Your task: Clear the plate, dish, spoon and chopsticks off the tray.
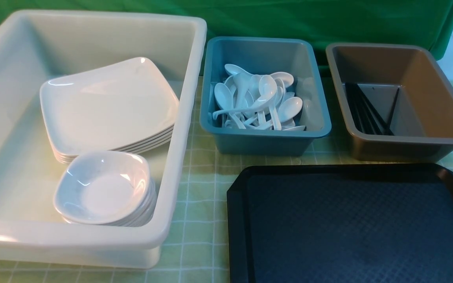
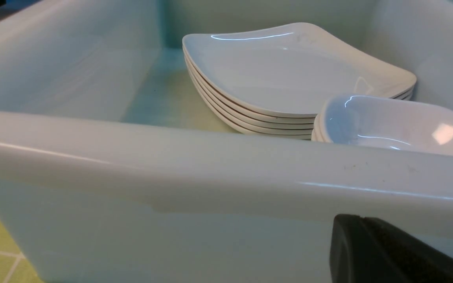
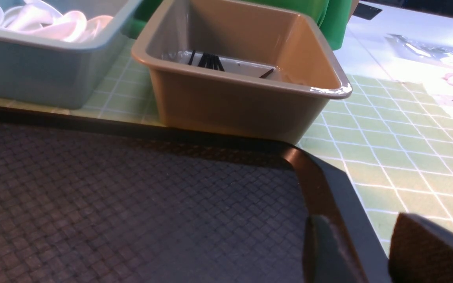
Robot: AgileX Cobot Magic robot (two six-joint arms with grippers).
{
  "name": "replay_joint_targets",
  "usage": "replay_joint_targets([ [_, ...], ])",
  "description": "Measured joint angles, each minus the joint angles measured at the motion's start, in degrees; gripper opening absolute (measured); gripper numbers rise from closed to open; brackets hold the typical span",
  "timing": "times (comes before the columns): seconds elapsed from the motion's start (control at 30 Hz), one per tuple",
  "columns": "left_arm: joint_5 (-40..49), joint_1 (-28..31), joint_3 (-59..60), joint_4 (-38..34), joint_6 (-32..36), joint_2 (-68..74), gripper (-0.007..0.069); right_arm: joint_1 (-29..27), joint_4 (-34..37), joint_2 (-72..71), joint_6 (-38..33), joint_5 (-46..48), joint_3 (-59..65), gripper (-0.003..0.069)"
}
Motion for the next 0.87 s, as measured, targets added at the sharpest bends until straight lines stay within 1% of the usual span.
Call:
replay_joint_targets([
  [0.43, 0.00, 0.00, 0.00, 0.04, 2.56, 0.00, -0.0012, 0.00, 0.00, 0.00, 0.00, 0.00, 0.00, 0.0241],
  [0.87, 0.00, 0.00, 0.00, 0.04, 2.58, 0.00, -0.0012, 0.00, 0.00, 0.00, 0.00, 0.00, 0.00, 0.0241],
])
